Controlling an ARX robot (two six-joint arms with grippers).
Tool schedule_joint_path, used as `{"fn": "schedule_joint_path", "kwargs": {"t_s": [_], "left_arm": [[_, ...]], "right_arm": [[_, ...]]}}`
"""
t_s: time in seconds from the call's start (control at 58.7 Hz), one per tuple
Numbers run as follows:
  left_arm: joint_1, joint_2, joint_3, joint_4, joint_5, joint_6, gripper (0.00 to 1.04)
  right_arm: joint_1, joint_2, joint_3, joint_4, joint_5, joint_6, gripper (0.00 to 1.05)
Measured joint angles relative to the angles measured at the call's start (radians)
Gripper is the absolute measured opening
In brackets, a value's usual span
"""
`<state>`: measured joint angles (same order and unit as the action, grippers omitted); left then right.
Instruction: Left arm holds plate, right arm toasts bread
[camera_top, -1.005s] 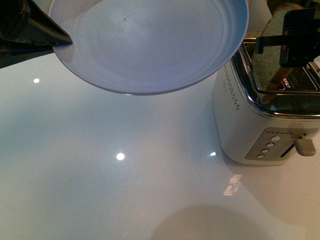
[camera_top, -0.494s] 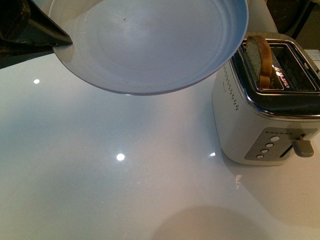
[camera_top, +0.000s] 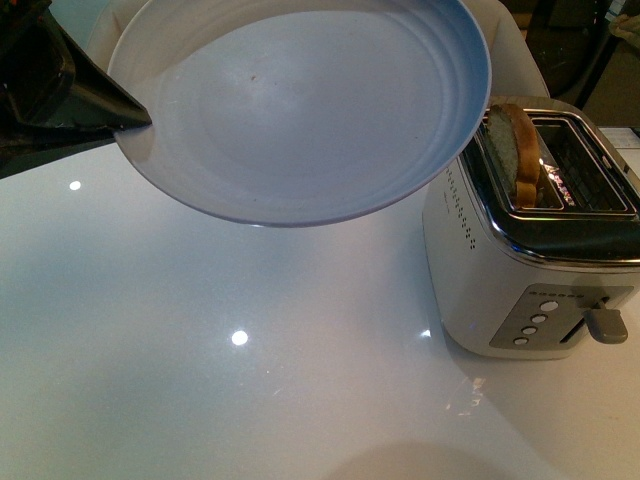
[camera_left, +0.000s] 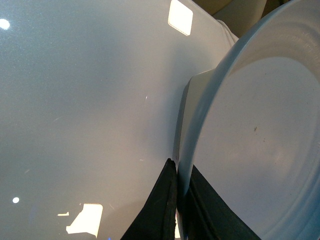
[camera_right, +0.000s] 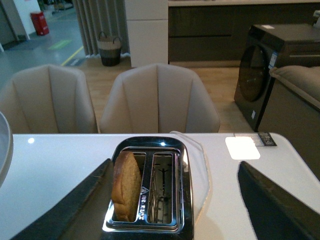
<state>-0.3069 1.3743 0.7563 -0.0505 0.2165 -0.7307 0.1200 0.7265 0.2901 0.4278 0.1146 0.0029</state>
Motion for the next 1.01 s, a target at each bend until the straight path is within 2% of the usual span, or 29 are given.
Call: {"fn": "schedule_joint_path", "kwargs": {"t_s": [0.102, 0.17, 0.239, 0.375, 0.903, 1.005], "left_arm": [[0.000, 0.000, 0.000, 0.000, 0.000, 0.000, 0.03], [0.000, 0.000, 0.001, 0.000, 0.000, 0.000, 0.03], [0.000, 0.000, 0.001, 0.000, 0.000, 0.000, 0.03], [0.000, 0.000, 0.001, 0.000, 0.000, 0.000, 0.03], [0.000, 0.000, 0.001, 0.000, 0.000, 0.000, 0.03], [0.000, 0.000, 0.001, 0.000, -0.001, 0.000, 0.03]], "right_arm": [[-0.033, -0.063, -0.078, 0.013, -0.033, 0.000, 0.46], [-0.080, -0.090, -0.104, 0.013, -0.102, 0.000, 0.36], [-0.111, -0.119, -0.129, 0.010, -0.107, 0.000, 0.23], [-0.116, -0.171, -0.163, -0.004, -0.113, 0.000, 0.02], [-0.117, -0.395, -0.254, -0.138, -0.112, 0.000, 0.02], [-0.117, -0.418, -0.268, -0.124, -0.111, 0.000, 0.02]]}}
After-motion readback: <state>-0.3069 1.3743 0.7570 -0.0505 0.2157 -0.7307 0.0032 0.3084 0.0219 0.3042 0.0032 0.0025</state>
